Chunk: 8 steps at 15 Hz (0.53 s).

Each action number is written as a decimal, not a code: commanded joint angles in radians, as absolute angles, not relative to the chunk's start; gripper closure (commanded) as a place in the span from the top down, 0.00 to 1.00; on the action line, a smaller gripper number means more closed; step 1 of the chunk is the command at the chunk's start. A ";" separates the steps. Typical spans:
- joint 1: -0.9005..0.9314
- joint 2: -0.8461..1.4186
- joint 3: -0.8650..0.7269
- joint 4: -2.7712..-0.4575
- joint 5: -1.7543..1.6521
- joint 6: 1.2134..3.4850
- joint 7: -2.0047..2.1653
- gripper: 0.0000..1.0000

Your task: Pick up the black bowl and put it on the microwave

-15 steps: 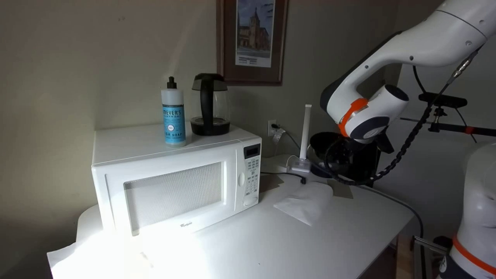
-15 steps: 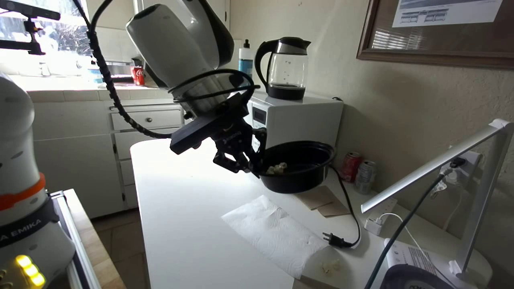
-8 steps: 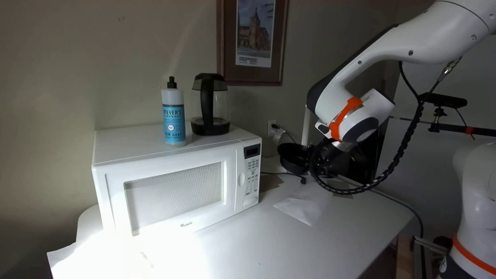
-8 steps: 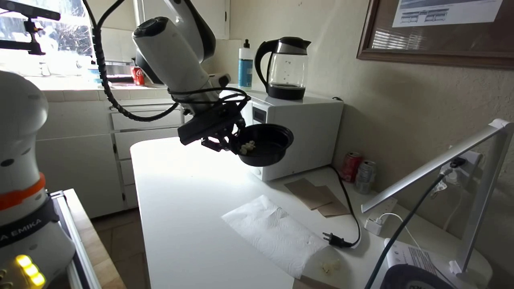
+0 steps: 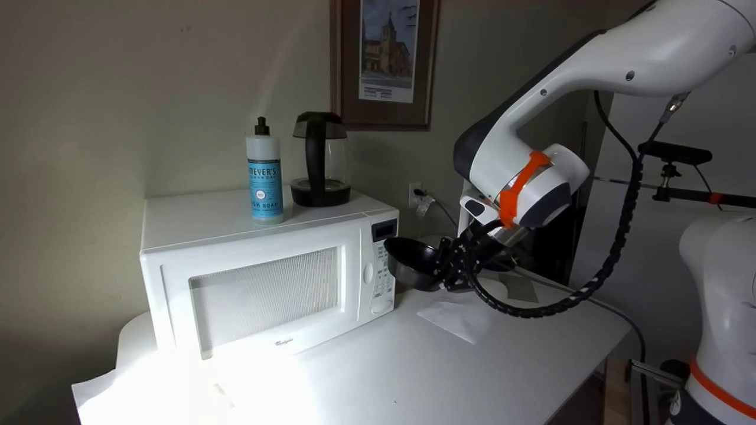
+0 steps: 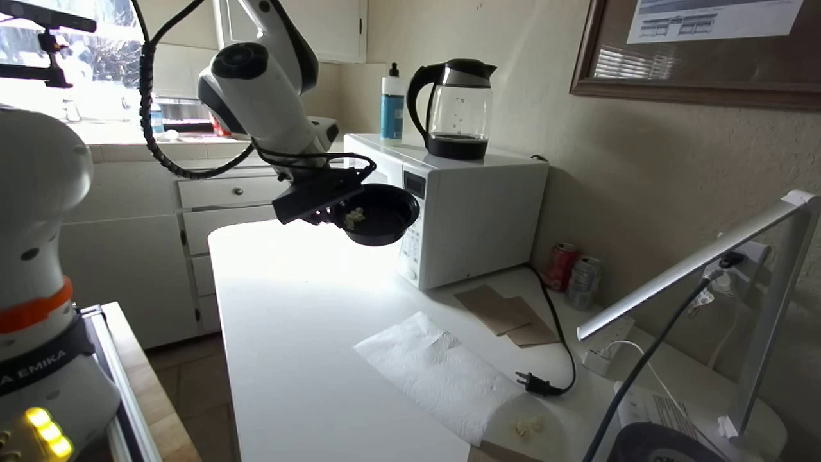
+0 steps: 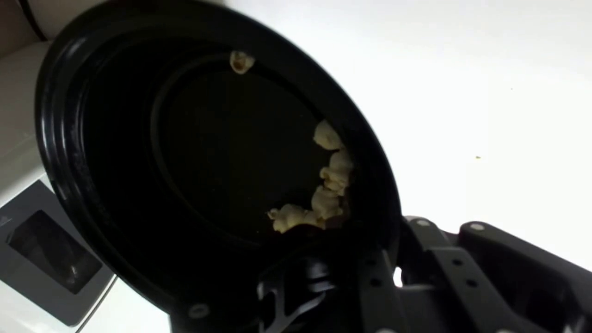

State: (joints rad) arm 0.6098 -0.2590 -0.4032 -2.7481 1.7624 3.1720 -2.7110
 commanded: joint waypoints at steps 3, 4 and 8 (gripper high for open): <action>0.617 -0.282 -0.399 -2.747 1.753 3.133 -2.732 0.01; 0.633 -0.286 -0.384 -2.734 1.736 3.109 -2.742 0.01; 0.723 -0.253 -0.302 -2.650 1.654 3.056 -2.664 0.01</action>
State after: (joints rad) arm 0.6623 -0.2695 -0.3497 -2.7004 1.7126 3.0878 -2.6998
